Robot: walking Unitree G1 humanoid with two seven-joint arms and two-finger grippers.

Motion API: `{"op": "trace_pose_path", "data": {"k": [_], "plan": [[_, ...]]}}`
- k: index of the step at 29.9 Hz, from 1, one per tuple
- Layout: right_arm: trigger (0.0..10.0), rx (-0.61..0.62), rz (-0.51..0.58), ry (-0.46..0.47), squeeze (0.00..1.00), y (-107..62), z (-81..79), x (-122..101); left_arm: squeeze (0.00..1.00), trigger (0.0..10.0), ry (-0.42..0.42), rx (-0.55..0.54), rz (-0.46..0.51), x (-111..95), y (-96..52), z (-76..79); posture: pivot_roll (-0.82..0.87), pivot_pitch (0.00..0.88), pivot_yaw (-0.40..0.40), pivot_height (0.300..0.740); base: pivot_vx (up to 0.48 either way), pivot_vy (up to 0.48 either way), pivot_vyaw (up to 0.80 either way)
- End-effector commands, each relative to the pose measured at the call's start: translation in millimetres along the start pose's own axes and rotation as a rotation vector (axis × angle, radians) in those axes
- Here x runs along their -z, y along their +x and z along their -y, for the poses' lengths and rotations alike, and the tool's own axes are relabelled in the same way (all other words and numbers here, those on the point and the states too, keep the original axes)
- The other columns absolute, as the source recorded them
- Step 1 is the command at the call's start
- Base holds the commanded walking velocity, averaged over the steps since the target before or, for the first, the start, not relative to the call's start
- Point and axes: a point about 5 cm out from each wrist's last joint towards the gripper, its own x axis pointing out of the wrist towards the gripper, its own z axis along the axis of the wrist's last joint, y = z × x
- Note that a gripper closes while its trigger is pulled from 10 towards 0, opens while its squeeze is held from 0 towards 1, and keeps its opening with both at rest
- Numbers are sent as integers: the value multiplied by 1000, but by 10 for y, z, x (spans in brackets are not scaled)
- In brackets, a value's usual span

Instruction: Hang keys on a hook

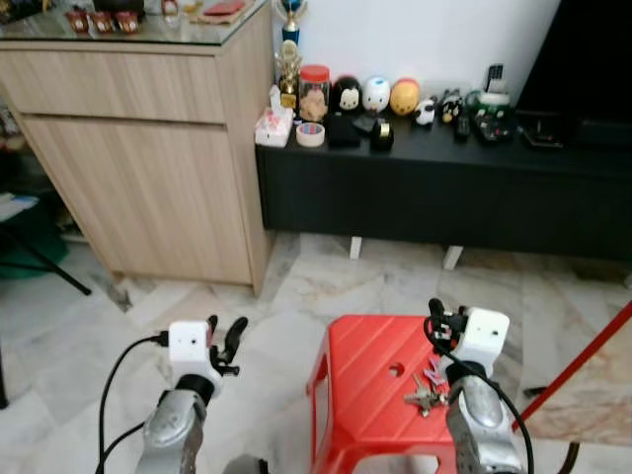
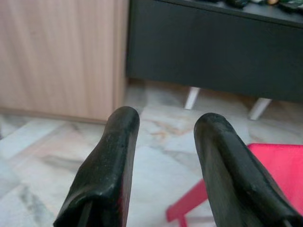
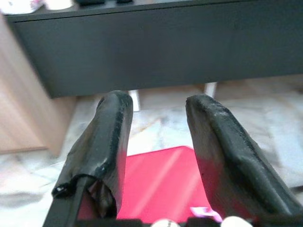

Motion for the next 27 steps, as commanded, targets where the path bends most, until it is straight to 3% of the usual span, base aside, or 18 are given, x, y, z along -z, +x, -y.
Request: {"op": "trace_pose_path", "data": {"k": [1, 4, 7, 10, 12, 14, 15, 16, 21, 27], "plan": [[10000, 28, -27, 19, 0, -6, 69, 39, 0, 10000, -2, 3, 7, -15, 15, 17, 94, 18, -46, 645, 255, 0, 0], [10000, 43, -53, 38, 0, -18, 94, 85, 0, 10000, -6, 2, 9, -16, 15, 23, 94, 18, -46, 645, 255, 0, 0], [10000, 30, -179, 40, 0, -55, 108, 262, 0, 10000, -5, 0, 6, -8, 12, 29, 90, 21, -46, 645, 0, 0, 0], [10000, 7, -218, 58, 0, -77, 93, 325, 0, 10000, -6, 2, 6, -8, 12, 33, 97, 23, -46, 645, 0, 0, 0], [10000, -10, -317, 74, 0, -124, 78, 455, 0, 10000, -7, 5, 7, -10, 15, 36, 95, 21, -46, 645, 0, 0, 0], [10000, 17, -351, 158, 0, -137, 87, 498, 0, 10000, -8, 7, 8, -13, 15, 42, 95, 21, -46, 645, 0, 0, 0], [10000, 37, -402, 257, 0, -148, 81, 551, 0, 10000, -8, 8, 7, -13, 15, 41, 99, 25, -46, 645, 0, 0, 0], [10000, 39, -418, 299, 0, -150, 72, 566, 0, 10000, -8, 8, 7, -13, 16, 41, 96, 22, -46, 645, 0, 0, 0], [10000, 60, -525, 371, 0, -223, 92, 699, 0, 10000, -5, 8, 0, -1, 11, 34, 99, 24, -46, 645, 0, 0, 0], [10000, 132, -527, 477, 0, -272, 164, 738, 0, 10000, -1, 4, -3, 7, 6, 25, 98, 25, -45, 645, 0, 0, 0]]}}
